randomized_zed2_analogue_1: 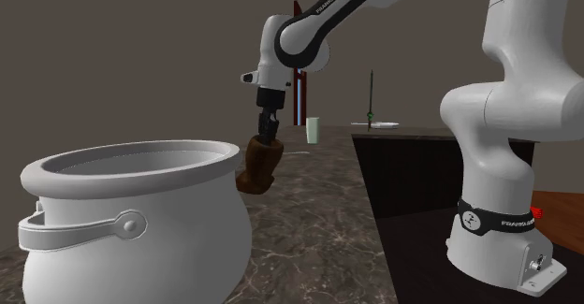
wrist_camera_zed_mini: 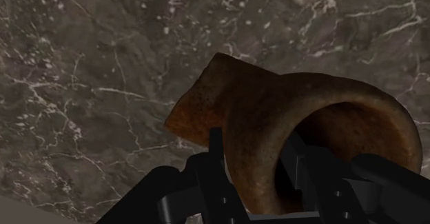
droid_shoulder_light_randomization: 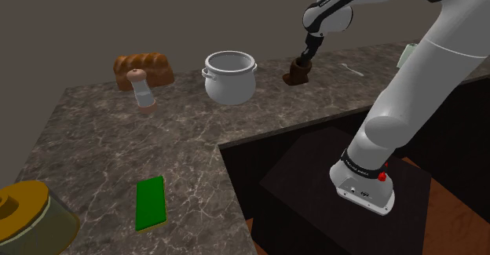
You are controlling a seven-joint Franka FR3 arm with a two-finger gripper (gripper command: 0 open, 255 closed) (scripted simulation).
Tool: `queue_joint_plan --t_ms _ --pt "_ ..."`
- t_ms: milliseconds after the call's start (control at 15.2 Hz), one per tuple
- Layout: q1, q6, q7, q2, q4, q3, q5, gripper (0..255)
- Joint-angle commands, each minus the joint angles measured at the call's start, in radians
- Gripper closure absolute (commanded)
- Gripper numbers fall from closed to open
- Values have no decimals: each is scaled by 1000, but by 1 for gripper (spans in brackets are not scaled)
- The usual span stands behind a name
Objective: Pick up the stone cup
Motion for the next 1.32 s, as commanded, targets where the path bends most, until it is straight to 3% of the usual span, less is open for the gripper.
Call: queue_joint_plan --t_ms 0,396,1254 --pt "0 1 0 0 -1 0 0 255" --pt "0 2 -2 3 0 -1 3 255" --pt "-9 -182 52 -100 97 30 -68 255"
